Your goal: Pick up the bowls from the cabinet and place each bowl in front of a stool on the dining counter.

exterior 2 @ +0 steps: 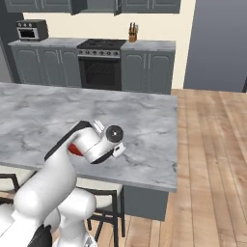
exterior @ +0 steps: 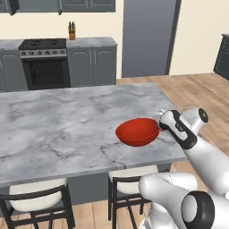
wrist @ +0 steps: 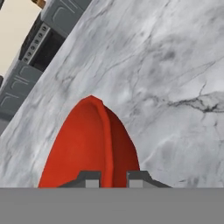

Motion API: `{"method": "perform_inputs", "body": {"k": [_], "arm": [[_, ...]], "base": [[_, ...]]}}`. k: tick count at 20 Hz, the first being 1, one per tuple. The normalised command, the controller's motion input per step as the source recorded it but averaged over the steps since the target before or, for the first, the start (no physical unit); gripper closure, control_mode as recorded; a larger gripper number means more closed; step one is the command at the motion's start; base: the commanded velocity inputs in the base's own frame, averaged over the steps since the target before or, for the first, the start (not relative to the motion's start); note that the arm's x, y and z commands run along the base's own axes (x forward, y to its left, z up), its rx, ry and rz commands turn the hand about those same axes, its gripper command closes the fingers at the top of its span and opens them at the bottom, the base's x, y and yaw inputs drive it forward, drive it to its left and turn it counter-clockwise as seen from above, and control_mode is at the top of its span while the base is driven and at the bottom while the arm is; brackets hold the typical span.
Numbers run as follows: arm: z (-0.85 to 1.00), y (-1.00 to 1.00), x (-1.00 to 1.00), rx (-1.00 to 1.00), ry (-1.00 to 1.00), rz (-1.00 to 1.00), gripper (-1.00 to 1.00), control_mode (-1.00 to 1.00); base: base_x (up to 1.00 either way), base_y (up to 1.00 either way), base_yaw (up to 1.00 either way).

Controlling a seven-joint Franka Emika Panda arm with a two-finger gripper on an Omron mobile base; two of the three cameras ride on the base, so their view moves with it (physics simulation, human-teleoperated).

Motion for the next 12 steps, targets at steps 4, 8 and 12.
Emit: {"method": "perform_inputs", "body": {"k": [4, 8, 12], "arm": [[-0.27, -0.06, 0.15, 0.0, 0.0, 0.0, 1.0, -1.0], [-0.32, 0.0, 0.0, 0.0, 0.0, 0.0, 1.0, -1.0], [-0.29, 0.0, 0.09, 0.0, 0.0, 0.0, 1.0, -1.0]], "base": [[0.0, 0.0, 0.0], [0.0, 0.0, 0.0], [0.0, 0.0, 0.0]]}}
